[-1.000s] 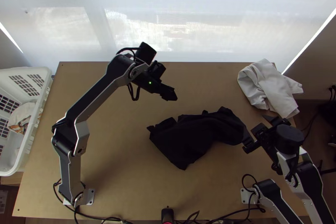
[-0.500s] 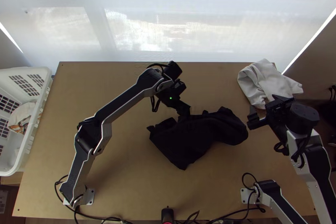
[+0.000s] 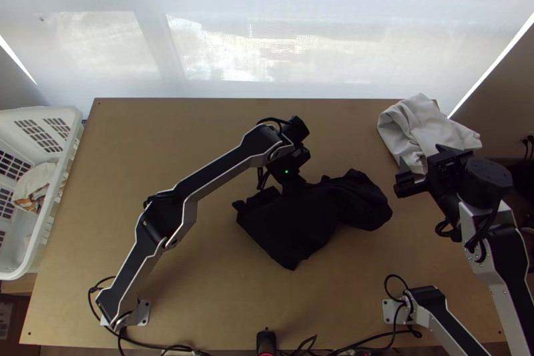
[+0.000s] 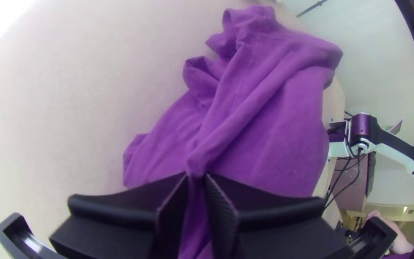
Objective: Fold the t-shirt
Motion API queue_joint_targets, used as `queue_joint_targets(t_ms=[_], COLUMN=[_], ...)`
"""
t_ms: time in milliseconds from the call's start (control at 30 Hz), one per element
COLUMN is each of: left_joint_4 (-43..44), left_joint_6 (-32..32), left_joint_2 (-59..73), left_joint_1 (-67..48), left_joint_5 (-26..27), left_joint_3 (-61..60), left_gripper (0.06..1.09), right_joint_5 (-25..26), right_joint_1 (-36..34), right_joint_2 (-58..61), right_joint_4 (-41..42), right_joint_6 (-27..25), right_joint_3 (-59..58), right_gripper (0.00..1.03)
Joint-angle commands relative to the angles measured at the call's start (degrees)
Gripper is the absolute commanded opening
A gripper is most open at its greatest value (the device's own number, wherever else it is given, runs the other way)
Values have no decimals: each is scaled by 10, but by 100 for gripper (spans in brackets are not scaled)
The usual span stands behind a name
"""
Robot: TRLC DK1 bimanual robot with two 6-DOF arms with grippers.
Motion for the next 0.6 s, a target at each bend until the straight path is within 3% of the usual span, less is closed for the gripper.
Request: queue_joint_targets(t_ms=[0,400,567], left_joint_4=[-6,-14,0], left_joint_6=[6,-12,-15], left_joint_2=[-1,-146,-213], left_joint_1=[5,114,183], left_joint_5=[-5,-8,-36], left_joint_3=[2,2,2], left_gripper=[9,9,9], right_joint_5=[0,5,9], right_joint_1=[8,56,84], right_joint_2=[8,88,110], right_joint_4=[7,-14,-16], right_joint_6=[12,52,60], right_joint_3=[6,96,119], right_gripper=[97,97,97])
